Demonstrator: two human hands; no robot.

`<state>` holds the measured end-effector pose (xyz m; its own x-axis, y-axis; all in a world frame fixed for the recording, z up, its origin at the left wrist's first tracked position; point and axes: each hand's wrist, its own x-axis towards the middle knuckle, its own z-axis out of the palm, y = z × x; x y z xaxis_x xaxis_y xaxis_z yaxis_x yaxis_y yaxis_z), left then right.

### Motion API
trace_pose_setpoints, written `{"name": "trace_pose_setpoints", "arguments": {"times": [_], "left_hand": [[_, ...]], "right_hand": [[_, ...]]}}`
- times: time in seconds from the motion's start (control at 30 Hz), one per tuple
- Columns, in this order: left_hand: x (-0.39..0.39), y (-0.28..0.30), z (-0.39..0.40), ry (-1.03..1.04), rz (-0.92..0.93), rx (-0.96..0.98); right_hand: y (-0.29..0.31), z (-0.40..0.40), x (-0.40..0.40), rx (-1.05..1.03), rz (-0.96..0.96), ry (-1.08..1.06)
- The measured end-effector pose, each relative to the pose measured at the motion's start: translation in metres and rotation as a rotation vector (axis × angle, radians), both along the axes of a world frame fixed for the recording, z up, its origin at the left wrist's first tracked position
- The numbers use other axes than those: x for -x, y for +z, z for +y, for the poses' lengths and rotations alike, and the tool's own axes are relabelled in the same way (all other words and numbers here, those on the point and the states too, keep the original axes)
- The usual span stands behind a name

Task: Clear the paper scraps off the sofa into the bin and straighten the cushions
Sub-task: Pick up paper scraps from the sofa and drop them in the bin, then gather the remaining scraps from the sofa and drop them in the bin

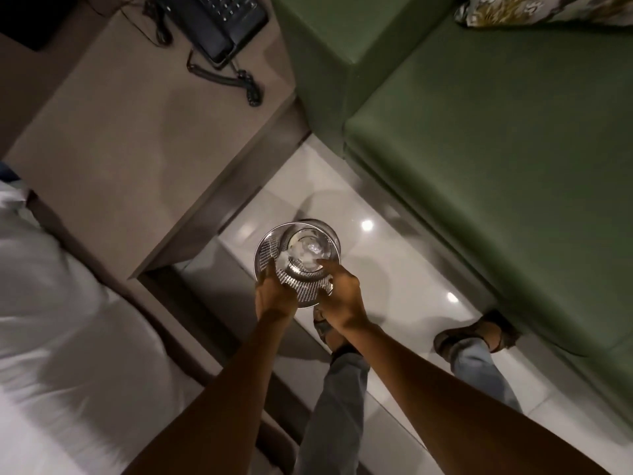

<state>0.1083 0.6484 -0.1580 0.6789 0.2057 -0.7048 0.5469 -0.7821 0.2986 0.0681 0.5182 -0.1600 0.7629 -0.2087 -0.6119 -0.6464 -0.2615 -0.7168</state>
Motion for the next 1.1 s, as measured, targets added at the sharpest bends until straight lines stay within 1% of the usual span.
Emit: {"name": "trace_pose_setpoints", "arguments": {"times": [0.1,0.17,0.27,0.43,0.63,0.7,0.8,0.87,1.03,1.1], "left_hand": [[0.007,0.007,-0.007,-0.042,-0.05,0.023],[0.007,0.015,-0.016,-0.072,-0.102,0.017],[0.003,0.033,-0.036,-0.161,-0.182,-0.005],[-0.008,0.071,-0.091,-0.232,-0.287,0.01],[-0.008,0.113,-0.177,-0.327,-0.359,0.038],[-0.004,0.126,-0.214,-0.375,-0.373,0.059],[0.006,0.144,-0.271,-0.448,-0.422,0.103],[0.015,0.151,-0.316,-0.538,-0.458,0.134],[0.034,0.157,-0.439,-0.73,-0.399,0.193],[0.043,0.155,-0.487,-0.812,-0.405,0.207]], "right_hand": [[0.008,-0.012,0.005,0.003,-0.007,0.03],[0.016,-0.024,0.005,0.035,-0.011,0.07],[0.033,-0.046,0.003,0.094,-0.037,0.074],[0.067,-0.102,0.004,0.147,-0.021,0.046],[0.11,-0.191,0.02,0.23,-0.095,0.001],[0.122,-0.226,0.029,0.269,-0.126,-0.054],[0.133,-0.287,0.049,0.335,-0.149,-0.192],[0.137,-0.338,0.069,0.367,-0.119,-0.295],[0.138,-0.46,0.13,0.422,-0.044,-0.478],[0.136,-0.503,0.15,0.441,-0.014,-0.534]]}}
